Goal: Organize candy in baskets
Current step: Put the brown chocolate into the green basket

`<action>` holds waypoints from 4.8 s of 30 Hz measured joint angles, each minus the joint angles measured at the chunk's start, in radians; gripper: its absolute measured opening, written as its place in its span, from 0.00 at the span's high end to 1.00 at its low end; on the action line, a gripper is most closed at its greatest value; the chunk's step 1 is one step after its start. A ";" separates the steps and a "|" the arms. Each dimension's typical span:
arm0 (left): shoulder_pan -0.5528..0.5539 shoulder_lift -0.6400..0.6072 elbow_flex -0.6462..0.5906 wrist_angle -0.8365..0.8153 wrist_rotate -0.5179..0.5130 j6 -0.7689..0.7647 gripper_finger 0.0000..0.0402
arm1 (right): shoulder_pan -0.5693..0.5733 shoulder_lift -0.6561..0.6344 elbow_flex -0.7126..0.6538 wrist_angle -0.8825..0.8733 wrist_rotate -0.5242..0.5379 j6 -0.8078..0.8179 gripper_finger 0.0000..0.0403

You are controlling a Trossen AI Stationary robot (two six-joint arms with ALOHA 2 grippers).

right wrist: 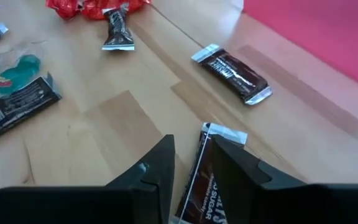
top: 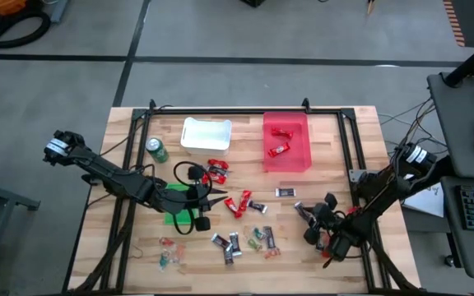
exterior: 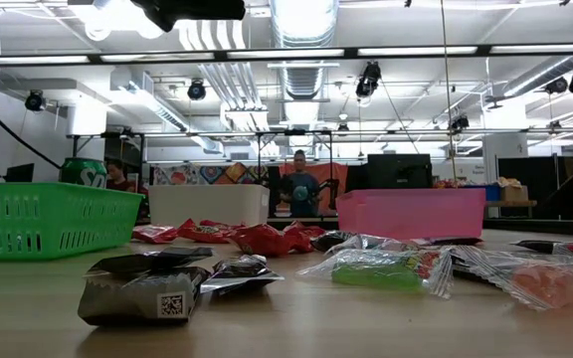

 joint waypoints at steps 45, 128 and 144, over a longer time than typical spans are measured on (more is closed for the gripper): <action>0.000 0.000 0.000 -0.001 0.004 -0.011 0.90 | -0.003 0.182 0.004 -0.008 -0.044 0.203 0.79; 0.064 0.634 0.302 0.541 0.317 0.481 1.00 | -0.216 -0.300 0.001 0.808 -0.356 -0.449 0.57; 0.063 0.232 0.301 -0.382 0.173 0.229 1.00 | -0.226 -0.357 0.001 0.796 -0.251 -0.633 0.46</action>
